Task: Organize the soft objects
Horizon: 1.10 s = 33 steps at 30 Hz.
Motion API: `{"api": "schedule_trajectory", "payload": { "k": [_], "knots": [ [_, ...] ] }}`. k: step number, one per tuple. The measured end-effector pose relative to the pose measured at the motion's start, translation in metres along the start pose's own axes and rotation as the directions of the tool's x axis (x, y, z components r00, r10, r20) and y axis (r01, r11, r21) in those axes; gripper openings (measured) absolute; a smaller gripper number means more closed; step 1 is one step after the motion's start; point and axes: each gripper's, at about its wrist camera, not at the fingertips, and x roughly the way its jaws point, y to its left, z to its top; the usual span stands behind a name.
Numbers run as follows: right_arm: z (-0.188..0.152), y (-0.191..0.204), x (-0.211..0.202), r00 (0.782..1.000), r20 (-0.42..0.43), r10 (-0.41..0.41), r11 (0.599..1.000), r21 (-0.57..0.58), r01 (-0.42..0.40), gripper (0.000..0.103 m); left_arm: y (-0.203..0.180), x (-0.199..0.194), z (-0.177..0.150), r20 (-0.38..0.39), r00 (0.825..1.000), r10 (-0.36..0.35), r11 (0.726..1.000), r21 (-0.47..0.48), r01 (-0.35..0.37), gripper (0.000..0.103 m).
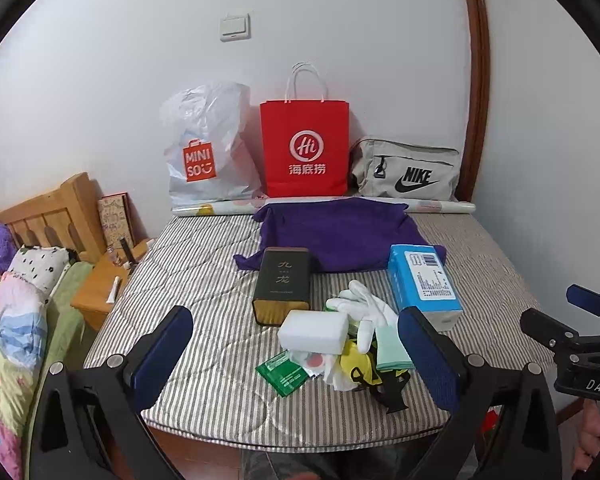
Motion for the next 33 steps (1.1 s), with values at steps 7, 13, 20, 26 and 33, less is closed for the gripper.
{"api": "schedule_trajectory", "payload": {
  "k": [7, 13, 20, 26, 33],
  "knots": [
    [-0.001, -0.004, 0.021, 0.999, -0.044, 0.018, 1.000, 0.001, -0.018, 0.103, 0.033, 0.046, -0.012, -0.105, 0.990, -0.089, 0.992, -0.100, 0.078, 0.103],
    [-0.008, -0.002, 0.054, 0.996, -0.089, 0.032, 0.999, -0.016, -0.033, 0.103, 0.046, 0.083, -0.035, -0.154, 0.987, -0.042, 0.992, -0.122, 0.024, 0.101],
    [-0.018, -0.005, 0.092, 0.988, -0.139, 0.071, 0.997, -0.009, -0.073, 0.103, 0.038, 0.124, -0.048, -0.197, 0.961, -0.195, 0.979, -0.105, 0.177, 0.101],
    [-0.023, -0.007, 0.122, 0.978, -0.181, 0.103, 0.995, 0.007, -0.104, 0.103, 0.026, 0.157, -0.051, -0.237, 0.938, -0.255, 0.967, -0.093, 0.239, 0.102],
    [-0.027, 0.001, 0.158, 0.951, -0.243, 0.193, 0.981, 0.026, -0.193, 0.103, 0.012, 0.193, -0.053, -0.313, 0.911, -0.270, 0.961, -0.028, 0.275, 0.102]
  ]
}}
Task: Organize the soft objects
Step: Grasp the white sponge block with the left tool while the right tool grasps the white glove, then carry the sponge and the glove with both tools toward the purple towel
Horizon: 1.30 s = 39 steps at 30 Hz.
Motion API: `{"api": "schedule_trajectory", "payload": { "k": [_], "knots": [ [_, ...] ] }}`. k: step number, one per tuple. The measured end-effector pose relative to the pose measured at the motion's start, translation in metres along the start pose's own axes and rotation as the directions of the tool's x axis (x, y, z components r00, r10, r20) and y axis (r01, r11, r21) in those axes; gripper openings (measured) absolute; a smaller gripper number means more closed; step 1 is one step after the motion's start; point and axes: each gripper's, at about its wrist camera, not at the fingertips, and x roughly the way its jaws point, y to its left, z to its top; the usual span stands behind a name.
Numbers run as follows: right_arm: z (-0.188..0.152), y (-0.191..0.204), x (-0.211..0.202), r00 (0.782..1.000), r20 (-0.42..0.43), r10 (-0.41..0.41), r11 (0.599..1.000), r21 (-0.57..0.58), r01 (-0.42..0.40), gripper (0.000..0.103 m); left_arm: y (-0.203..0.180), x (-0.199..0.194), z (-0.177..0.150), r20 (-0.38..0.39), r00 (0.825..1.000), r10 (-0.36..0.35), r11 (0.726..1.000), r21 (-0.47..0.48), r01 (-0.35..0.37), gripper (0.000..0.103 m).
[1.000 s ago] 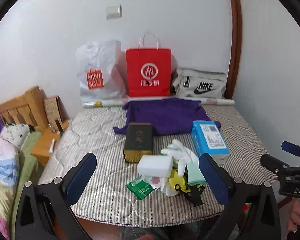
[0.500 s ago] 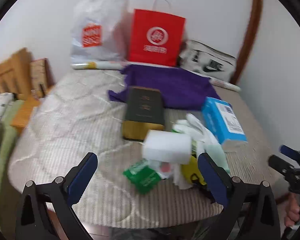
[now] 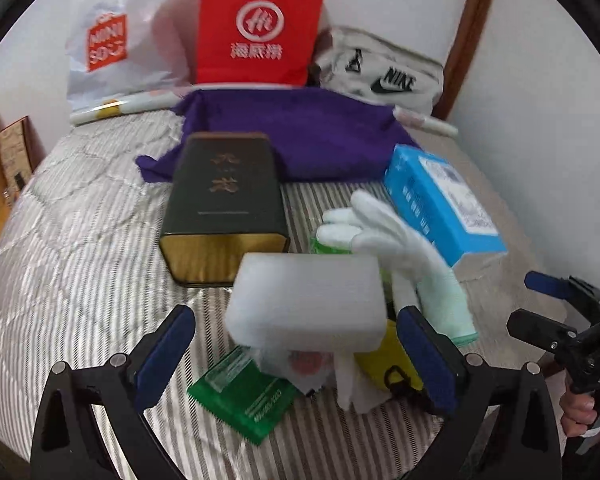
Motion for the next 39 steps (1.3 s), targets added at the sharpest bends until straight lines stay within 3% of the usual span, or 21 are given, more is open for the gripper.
{"api": "schedule_trajectory", "payload": {
  "k": [4, 6, 11, 12, 13, 17, 25, 31, 35, 39],
  "knots": [
    [0.006, 0.008, 0.021, 0.999, -0.024, 0.038, 0.999, -0.017, -0.039, 0.101, 0.005, 0.015, 0.000, -0.005, 0.999, -0.039, 0.999, -0.007, 0.039, 0.099],
    [0.010, 0.012, 0.032, 0.999, -0.029, 0.039, 0.999, -0.024, -0.040, 0.094, 0.009, 0.015, 0.000, 0.019, 0.998, -0.057, 0.998, -0.011, 0.057, 0.080],
    [0.014, 0.017, 0.049, 0.996, -0.050, 0.079, 0.996, -0.031, -0.081, 0.053, 0.023, 0.004, -0.003, 0.051, 0.996, -0.079, 0.996, -0.025, 0.080, 0.079],
    [0.013, 0.018, 0.050, 0.995, -0.041, 0.094, 0.995, -0.041, -0.095, 0.033, 0.024, 0.002, -0.002, 0.056, 0.996, -0.068, 0.997, -0.027, 0.070, 0.079],
    [0.012, 0.019, 0.049, 0.996, -0.037, 0.076, 0.995, -0.054, -0.078, 0.026, 0.026, -0.002, -0.003, 0.063, 0.996, -0.056, 0.998, -0.031, 0.058, 0.079],
    [0.007, 0.025, 0.036, 0.998, 0.005, 0.068, 0.992, -0.110, -0.067, 0.013, 0.033, -0.008, -0.003, 0.066, 0.997, -0.041, 0.998, -0.049, 0.045, 0.079],
    [-0.008, 0.014, -0.013, 0.990, 0.081, 0.111, 0.988, -0.119, -0.101, 0.012, 0.042, -0.022, -0.006, 0.078, 0.995, 0.055, 0.997, -0.067, -0.050, 0.079],
    [-0.029, -0.006, -0.055, 0.994, 0.105, 0.042, 0.990, -0.142, -0.027, 0.012, 0.046, -0.027, -0.013, 0.063, 0.991, 0.120, 0.990, -0.077, -0.115, 0.079],
    [-0.045, -0.027, -0.057, 0.997, 0.073, -0.002, 0.991, -0.131, 0.011, 0.013, 0.049, -0.026, -0.021, 0.038, 0.986, 0.165, 0.983, -0.089, -0.161, 0.079],
    [-0.056, -0.039, -0.033, 1.000, 0.026, -0.010, 0.993, -0.113, 0.012, 0.016, 0.054, -0.018, -0.026, 0.004, 0.978, 0.210, 0.972, -0.111, -0.208, 0.079]
  ]
}}
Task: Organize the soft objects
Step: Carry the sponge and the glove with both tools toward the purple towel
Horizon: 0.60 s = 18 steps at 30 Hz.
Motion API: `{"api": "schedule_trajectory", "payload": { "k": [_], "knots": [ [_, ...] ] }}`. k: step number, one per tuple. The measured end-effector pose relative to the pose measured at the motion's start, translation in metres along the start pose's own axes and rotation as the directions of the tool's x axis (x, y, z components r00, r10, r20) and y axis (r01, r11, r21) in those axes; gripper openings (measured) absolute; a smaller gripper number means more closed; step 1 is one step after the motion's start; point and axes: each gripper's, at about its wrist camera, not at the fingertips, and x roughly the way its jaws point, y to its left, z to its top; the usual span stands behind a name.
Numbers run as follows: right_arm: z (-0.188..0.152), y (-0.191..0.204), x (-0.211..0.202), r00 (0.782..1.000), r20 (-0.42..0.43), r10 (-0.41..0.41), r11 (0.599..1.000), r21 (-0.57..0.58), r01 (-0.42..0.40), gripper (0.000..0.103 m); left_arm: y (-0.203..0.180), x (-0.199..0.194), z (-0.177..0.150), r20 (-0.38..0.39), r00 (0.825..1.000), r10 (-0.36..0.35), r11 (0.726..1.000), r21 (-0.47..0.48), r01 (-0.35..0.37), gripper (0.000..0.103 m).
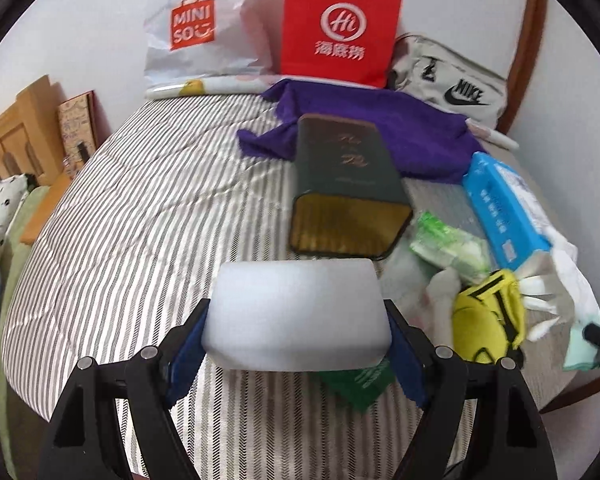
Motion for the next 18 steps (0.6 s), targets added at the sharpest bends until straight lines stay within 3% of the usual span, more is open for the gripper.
{"api": "schedule_trajectory", "payload": {
  "k": [2, 4, 6, 9, 11, 13, 14, 18],
  "knots": [
    [-0.001, -0.001, 0.008, 1.000, 0.006, -0.002, 1.000, -0.006, 0.002, 0.020, 0.000, 0.004, -0.001, -0.011, 1.000, 0.019, 1.000, -0.003, -0.019, 0.080],
    [0.001, -0.002, 0.016, 1.000, 0.020, 0.000, 1.000, -0.002, 0.000, 0.041, 0.000, 0.007, -0.002, -0.022, 0.999, 0.038, 0.999, 0.001, -0.038, 0.080],
    [0.005, -0.004, 0.021, 0.999, 0.044, 0.001, 1.000, 0.022, -0.002, 0.055, 0.002, 0.009, -0.003, -0.030, 0.999, 0.039, 0.999, -0.001, -0.039, 0.080],
    [0.012, -0.008, 0.027, 0.996, 0.074, 0.039, 0.998, 0.043, -0.042, 0.057, 0.004, 0.012, -0.002, -0.036, 0.999, 0.029, 1.000, -0.005, -0.029, 0.080],
    [0.018, -0.009, 0.034, 0.997, 0.075, 0.027, 0.998, 0.056, -0.031, 0.054, 0.003, 0.014, -0.001, -0.033, 0.999, 0.030, 1.000, -0.007, -0.030, 0.080],
    [0.020, -0.011, 0.040, 0.997, 0.064, 0.038, 0.997, 0.060, -0.042, 0.025, 0.003, 0.014, 0.000, -0.017, 0.999, 0.027, 1.000, -0.005, -0.027, 0.080],
    [0.020, -0.012, 0.043, 0.998, 0.052, 0.045, 0.997, 0.063, -0.048, 0.018, 0.002, 0.013, 0.000, -0.011, 1.000, 0.026, 1.000, 0.002, -0.026, 0.080],
    [0.009, -0.011, 0.046, 0.999, 0.009, 0.038, 0.998, 0.044, -0.038, 0.014, -0.001, 0.013, 0.001, 0.001, 1.000, 0.012, 1.000, 0.029, -0.012, 0.079]
  ]
}}
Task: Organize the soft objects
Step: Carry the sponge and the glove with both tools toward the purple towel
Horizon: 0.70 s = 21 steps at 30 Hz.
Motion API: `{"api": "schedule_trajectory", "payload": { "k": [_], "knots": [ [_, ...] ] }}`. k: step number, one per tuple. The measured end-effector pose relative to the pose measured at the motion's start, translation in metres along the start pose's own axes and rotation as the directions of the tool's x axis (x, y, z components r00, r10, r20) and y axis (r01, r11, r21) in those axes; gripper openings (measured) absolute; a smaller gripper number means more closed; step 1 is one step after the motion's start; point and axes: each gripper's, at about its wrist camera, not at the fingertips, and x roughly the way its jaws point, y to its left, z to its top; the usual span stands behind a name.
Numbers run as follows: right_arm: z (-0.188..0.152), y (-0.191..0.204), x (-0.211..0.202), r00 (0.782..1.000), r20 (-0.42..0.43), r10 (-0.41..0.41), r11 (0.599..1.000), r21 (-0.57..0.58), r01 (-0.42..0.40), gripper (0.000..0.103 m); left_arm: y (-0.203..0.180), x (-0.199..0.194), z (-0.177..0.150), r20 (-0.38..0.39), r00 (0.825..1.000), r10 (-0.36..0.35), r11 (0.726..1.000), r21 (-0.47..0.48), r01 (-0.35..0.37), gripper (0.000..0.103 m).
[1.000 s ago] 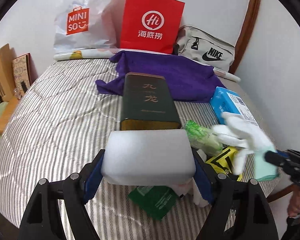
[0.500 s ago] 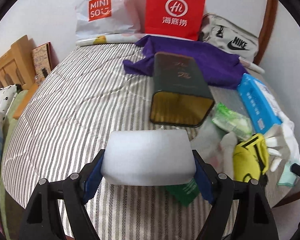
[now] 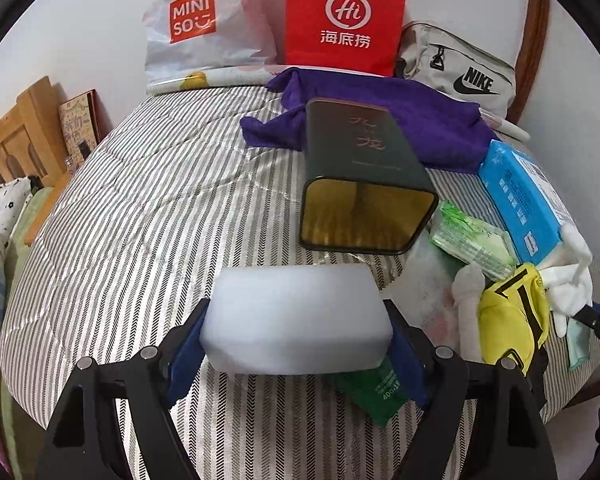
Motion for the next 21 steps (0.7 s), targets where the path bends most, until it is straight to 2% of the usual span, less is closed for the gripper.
{"api": "schedule_trajectory", "payload": {
  "k": [6, 11, 18, 21],
  "knots": [
    [-0.006, 0.005, -0.018, 1.000, -0.014, 0.024, 1.000, -0.020, -0.024, 0.012, 0.000, -0.009, 0.007, 0.021, 1.000, -0.020, 1.000, 0.006, 0.020, 0.079],
    [0.005, 0.009, -0.051, 0.996, 0.061, 0.061, 0.998, -0.016, -0.060, 0.012, 0.005, -0.022, 0.017, 0.042, 0.998, -0.038, 0.999, -0.018, 0.039, 0.079],
    [0.048, 0.021, -0.080, 0.985, 0.153, 0.080, 0.996, -0.048, -0.074, 0.012, 0.008, -0.044, 0.042, 0.080, 0.994, -0.071, 0.997, -0.032, 0.074, 0.079],
    [0.072, 0.020, -0.078, 0.983, 0.166, 0.081, 0.996, -0.052, -0.073, 0.012, 0.006, -0.048, 0.058, 0.085, 0.995, -0.056, 0.998, -0.020, 0.058, 0.079]
  ]
}}
